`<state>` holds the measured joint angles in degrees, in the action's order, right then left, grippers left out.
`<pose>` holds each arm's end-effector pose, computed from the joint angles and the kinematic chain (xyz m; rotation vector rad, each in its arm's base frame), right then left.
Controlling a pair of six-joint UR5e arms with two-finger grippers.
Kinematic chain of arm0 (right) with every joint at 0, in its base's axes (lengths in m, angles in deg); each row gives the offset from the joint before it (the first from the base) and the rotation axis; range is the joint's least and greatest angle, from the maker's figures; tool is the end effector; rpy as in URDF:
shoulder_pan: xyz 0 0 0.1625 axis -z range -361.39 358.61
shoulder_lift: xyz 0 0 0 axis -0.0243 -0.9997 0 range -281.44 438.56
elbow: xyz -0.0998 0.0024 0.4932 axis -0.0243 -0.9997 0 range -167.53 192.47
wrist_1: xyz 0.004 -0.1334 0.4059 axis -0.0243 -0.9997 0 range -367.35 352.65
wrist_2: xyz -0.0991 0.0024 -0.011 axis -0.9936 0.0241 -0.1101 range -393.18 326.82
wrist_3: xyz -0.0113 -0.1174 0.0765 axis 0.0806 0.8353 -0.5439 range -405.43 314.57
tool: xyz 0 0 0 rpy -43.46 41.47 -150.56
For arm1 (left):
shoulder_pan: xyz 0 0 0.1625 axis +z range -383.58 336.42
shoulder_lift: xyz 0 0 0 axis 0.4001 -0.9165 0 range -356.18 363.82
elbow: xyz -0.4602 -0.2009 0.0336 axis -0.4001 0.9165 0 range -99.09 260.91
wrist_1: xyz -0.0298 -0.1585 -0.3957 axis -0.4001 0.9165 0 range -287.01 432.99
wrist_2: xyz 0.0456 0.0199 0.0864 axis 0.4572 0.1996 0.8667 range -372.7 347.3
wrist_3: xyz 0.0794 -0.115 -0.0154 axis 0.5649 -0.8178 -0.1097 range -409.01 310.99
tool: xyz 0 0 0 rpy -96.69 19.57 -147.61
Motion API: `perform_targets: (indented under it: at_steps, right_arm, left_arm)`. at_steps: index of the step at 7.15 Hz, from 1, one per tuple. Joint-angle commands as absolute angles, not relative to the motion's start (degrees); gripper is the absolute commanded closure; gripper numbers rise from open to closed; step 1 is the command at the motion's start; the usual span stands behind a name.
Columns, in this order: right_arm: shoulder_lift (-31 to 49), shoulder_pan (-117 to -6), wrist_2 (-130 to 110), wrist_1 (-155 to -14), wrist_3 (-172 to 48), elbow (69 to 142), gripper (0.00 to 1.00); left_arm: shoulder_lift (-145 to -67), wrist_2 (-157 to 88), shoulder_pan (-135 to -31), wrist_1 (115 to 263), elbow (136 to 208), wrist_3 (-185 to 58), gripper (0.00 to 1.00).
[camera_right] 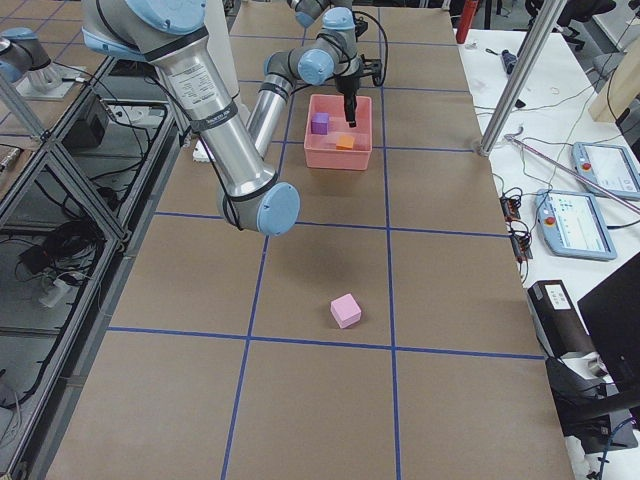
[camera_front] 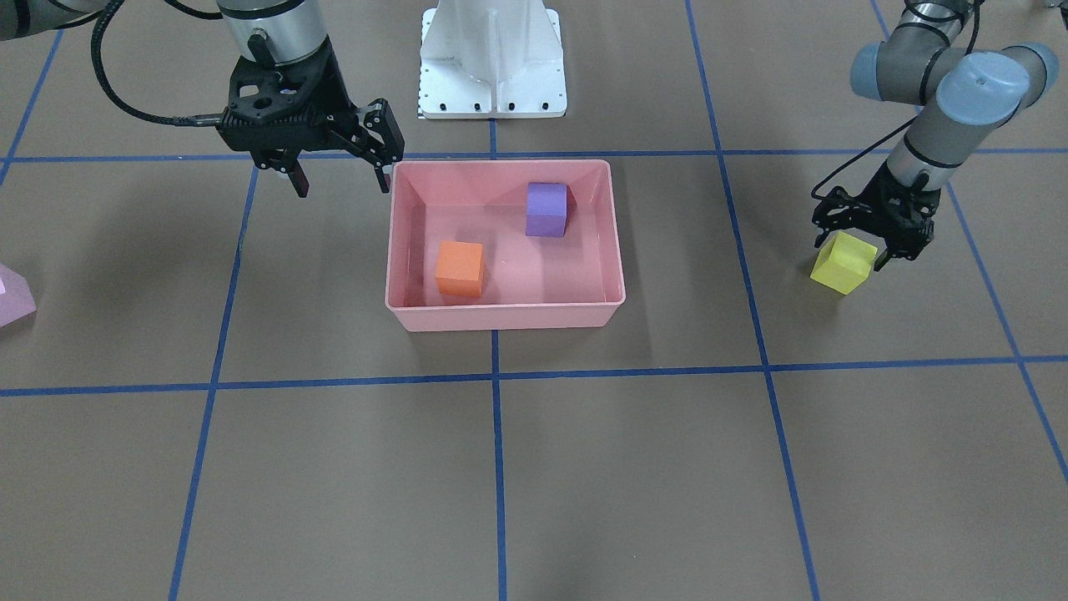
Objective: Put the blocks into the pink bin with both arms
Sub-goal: 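Grasp the yellow cube with the left gripper while the right gripper withdraws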
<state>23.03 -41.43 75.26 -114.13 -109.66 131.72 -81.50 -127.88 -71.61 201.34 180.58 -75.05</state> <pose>-0.4252 -0.4733 0.2315 0.1862 -0.8465 0.1014 0.2953 -0.4382 0.6528 0.3855 0.7680 0.4271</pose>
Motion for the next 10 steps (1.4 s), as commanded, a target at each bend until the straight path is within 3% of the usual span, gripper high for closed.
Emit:
perform_targets:
  at_steps: [1,4,5,6,7,10]
  right_arm:
    - [22.92,-41.47,75.28,-114.13,-109.59,131.65,0.0]
    - [21.78,-42.08,75.45,-113.96,-106.36,131.82,0.0]
    - [21.69,-43.91,77.55,-114.04,-104.51,131.82,0.0]
    - [21.43,-47.06,80.35,-114.13,-102.4,131.82,0.0]
    - [20.64,-49.01,81.51,-114.22,-99.69,131.73,0.0]
    - [14.95,-59.01,88.44,-114.22,-83.21,130.51,0.0]
  left_arm:
    - [-81.87,-128.19,-71.57,200.87,179.88,-74.85,0.0]
    - [-85.73,-128.27,-71.48,201.58,173.81,-75.55,0.01]
    - [-85.65,-128.37,-71.48,201.49,174.07,-75.64,0.36]
    - [-85.65,-128.45,-71.57,201.4,174.16,-75.56,0.85]
    - [-84.95,-129.59,-71.83,201.23,175.55,-75.47,1.0]
    - [-85.46,-136.8,-77.54,186.9,187.46,-75.64,1.0]
